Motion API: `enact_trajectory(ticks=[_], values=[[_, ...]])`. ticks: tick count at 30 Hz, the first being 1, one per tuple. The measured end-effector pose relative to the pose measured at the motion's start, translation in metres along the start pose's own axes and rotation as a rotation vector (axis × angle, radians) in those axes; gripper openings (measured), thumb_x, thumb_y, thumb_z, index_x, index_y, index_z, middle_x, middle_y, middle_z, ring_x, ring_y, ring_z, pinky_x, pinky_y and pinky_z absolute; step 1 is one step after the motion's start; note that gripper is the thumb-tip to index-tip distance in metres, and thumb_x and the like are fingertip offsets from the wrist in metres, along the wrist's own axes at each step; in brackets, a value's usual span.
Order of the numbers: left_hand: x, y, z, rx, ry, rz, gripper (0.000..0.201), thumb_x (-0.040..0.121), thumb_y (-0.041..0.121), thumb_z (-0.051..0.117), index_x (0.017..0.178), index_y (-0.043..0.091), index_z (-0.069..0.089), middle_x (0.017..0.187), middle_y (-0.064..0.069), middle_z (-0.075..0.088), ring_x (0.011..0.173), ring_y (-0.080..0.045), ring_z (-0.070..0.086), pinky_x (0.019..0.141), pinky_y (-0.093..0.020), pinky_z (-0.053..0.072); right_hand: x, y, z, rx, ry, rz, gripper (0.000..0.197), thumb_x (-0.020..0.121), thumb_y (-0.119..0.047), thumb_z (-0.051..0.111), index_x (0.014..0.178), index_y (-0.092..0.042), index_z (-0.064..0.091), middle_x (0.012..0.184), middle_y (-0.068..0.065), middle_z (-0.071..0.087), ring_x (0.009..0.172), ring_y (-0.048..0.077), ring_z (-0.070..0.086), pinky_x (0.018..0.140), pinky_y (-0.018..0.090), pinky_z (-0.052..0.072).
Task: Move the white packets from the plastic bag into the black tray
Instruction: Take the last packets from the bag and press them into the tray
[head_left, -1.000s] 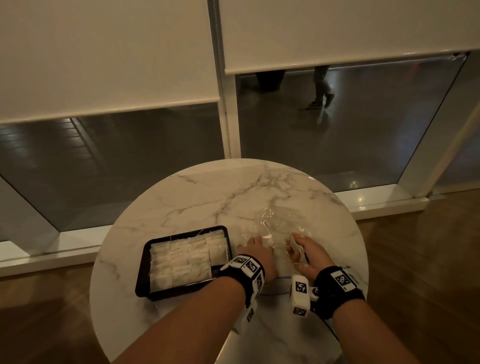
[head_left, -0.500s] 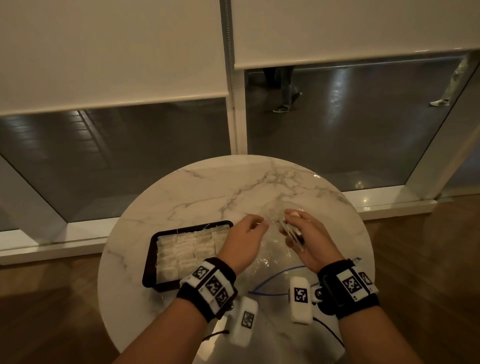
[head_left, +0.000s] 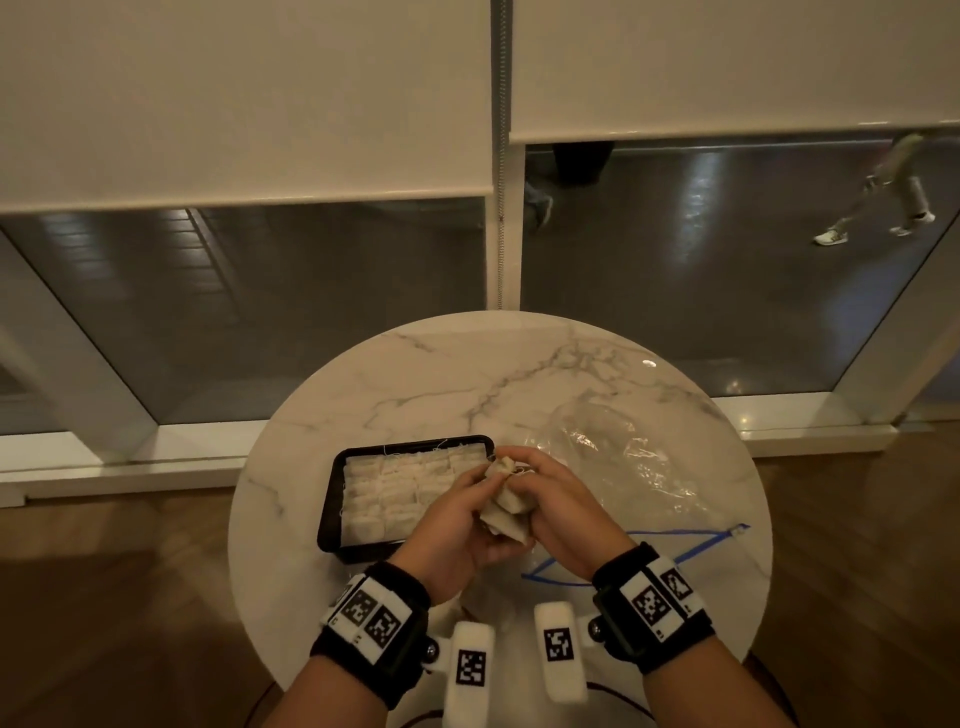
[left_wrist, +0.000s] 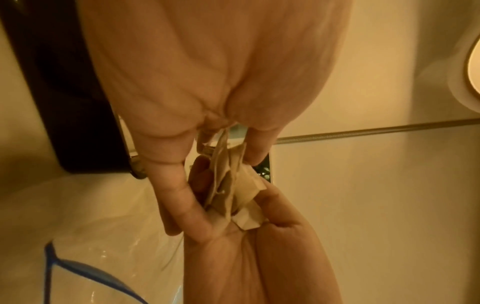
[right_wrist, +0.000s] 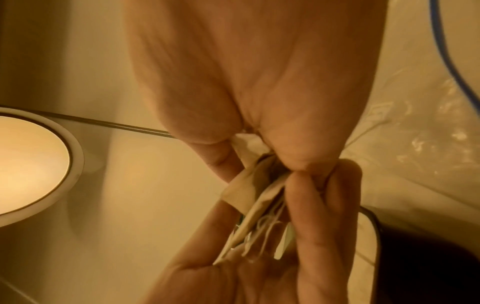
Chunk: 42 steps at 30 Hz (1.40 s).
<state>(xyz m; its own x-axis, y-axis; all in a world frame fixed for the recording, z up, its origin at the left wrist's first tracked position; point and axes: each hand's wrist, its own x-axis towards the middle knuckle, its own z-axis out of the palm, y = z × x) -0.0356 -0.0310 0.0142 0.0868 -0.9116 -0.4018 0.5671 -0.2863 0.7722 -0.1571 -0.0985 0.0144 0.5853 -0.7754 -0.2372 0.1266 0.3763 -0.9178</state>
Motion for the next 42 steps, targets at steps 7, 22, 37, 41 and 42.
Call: enact_trajectory(ticks=[7,22,37,41,42], values=[[-0.009,0.002,-0.017,-0.122,0.002,-0.065,0.044,0.101,0.033,0.055,0.134,0.005,0.059,0.128,-0.024,0.066,0.116,-0.037,0.067,0.091,-0.046,0.059,-0.009,-0.006,0.016,-0.410,-0.075,-0.032,0.042,0.099,-0.012,0.045,0.126,-0.038,0.063,0.122,0.005,0.066,0.113,0.022,0.063,0.092,0.040,0.054],[-0.010,-0.005,-0.039,-0.282,0.062,-0.062,0.052,0.092,0.044,0.060,0.128,0.008,0.065,0.120,-0.016,0.067,0.108,-0.028,0.065,0.091,-0.040,0.053,-0.011,0.001,0.026,-0.633,-0.186,-0.177,0.041,0.095,-0.015,0.063,0.133,-0.029,0.057,0.120,-0.007,0.065,0.110,0.002,0.062,0.096,0.021,0.049],[-0.015,-0.003,-0.043,-0.295,0.056,-0.067,0.032,0.097,0.022,0.061,0.124,0.005,0.066,0.108,-0.017,0.072,0.087,-0.028,0.073,0.062,-0.033,0.059,-0.007,0.018,0.023,-0.483,-0.056,-0.246,0.056,0.099,0.003,0.038,0.134,-0.037,0.055,0.129,-0.004,0.060,0.118,0.002,0.059,0.094,0.025,0.052],[-0.013,-0.005,-0.045,-0.250,0.110,-0.038,0.041,0.095,0.015,0.062,0.134,0.001,0.058,0.114,-0.021,0.070,0.089,-0.028,0.071,0.062,-0.032,0.058,-0.003,0.022,0.021,-0.418,0.026,-0.275,0.056,0.095,0.008,0.046,0.127,-0.036,0.059,0.125,0.001,0.062,0.110,0.012,0.064,0.087,0.029,0.056],[-0.012,-0.005,-0.047,-0.241,0.126,-0.026,0.043,0.095,0.014,0.063,0.135,0.001,0.056,0.116,-0.022,0.069,0.090,-0.028,0.070,0.062,-0.032,0.058,-0.002,0.024,0.019,-0.408,0.051,-0.285,0.055,0.094,0.007,0.049,0.123,-0.037,0.061,0.123,0.002,0.063,0.109,0.016,0.065,0.089,0.034,0.058]])
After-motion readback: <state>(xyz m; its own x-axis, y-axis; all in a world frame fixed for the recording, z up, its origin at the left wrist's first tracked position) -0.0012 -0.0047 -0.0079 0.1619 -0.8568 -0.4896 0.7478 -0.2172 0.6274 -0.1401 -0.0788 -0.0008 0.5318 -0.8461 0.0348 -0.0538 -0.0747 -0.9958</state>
